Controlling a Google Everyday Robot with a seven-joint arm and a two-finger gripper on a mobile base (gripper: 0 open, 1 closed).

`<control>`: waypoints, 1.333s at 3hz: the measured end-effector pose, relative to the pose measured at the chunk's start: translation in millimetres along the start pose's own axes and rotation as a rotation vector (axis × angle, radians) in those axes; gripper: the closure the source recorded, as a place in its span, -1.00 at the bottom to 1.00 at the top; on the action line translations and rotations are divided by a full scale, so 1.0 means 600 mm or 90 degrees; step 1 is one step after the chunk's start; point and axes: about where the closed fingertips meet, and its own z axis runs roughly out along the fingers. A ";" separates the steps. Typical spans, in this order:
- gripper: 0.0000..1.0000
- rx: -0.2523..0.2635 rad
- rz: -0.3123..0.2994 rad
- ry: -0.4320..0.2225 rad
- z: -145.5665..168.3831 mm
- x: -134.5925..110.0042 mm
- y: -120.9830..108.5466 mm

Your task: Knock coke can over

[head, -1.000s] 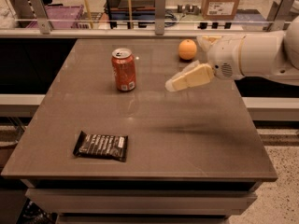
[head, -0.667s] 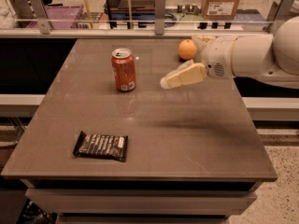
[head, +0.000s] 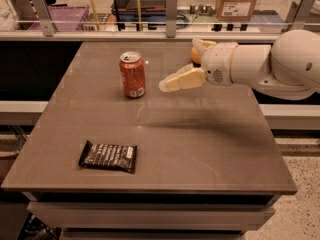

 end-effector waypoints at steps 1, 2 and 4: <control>-1.00 -0.020 0.004 -0.008 0.034 0.001 0.002; -1.00 -0.051 0.005 -0.019 0.080 -0.001 0.010; -1.00 -0.078 0.016 -0.045 0.133 0.005 0.029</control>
Offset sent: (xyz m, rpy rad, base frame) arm 0.0312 0.0541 -0.0204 0.0343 0.0276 0.1097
